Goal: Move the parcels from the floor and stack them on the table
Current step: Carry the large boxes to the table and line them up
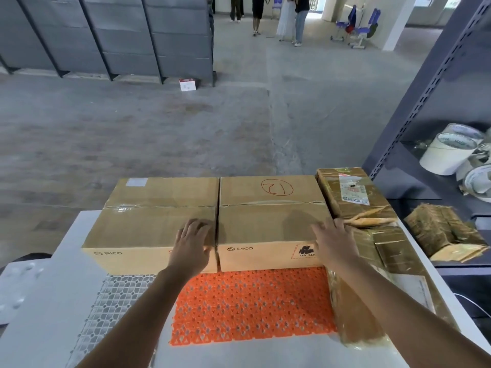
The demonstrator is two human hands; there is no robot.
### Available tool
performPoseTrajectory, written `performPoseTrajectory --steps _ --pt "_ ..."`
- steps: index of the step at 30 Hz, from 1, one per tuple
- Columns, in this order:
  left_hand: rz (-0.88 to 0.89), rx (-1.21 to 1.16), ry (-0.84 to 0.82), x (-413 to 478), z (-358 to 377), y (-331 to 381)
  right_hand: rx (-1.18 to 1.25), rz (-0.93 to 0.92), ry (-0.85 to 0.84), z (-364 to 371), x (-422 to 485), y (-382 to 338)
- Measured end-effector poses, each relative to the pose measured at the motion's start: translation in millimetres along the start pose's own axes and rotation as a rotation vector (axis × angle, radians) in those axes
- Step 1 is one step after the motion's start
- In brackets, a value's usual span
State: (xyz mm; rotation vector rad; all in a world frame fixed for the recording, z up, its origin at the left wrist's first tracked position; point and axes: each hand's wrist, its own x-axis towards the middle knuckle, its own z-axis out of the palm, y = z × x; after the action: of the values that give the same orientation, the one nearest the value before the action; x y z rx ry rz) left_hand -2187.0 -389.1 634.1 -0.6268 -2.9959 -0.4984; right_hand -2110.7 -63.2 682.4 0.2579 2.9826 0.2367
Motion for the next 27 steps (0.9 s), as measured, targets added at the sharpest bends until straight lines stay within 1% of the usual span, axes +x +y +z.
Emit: performPoseTrajectory --steps 4,9,19,23,27 --pt "-0.041 -0.015 -0.02 -9.5 -5.4 4.5 0.029 -0.111 0.007 -3.7 -4.2 -29.7" --pt "-0.181 -0.07 0.008 -26.8 -20.6 3.6 0.104 -0.242 0.044 -9.9 -4.7 -66.4" --pt "-0.356 -0.114 0.056 -78.5 -50.1 -1.8 0.266 -0.459 0.102 -22.5 -9.1 -147.5" --pt "-0.391 -0.118 0.083 -98.1 -65.6 -15.6 0.315 -0.508 0.111 -30.3 -19.6 -185.3" --pt "-0.407 -0.125 0.114 -123.6 -84.7 -50.0 0.377 -0.566 0.127 -40.1 -33.0 -241.2"
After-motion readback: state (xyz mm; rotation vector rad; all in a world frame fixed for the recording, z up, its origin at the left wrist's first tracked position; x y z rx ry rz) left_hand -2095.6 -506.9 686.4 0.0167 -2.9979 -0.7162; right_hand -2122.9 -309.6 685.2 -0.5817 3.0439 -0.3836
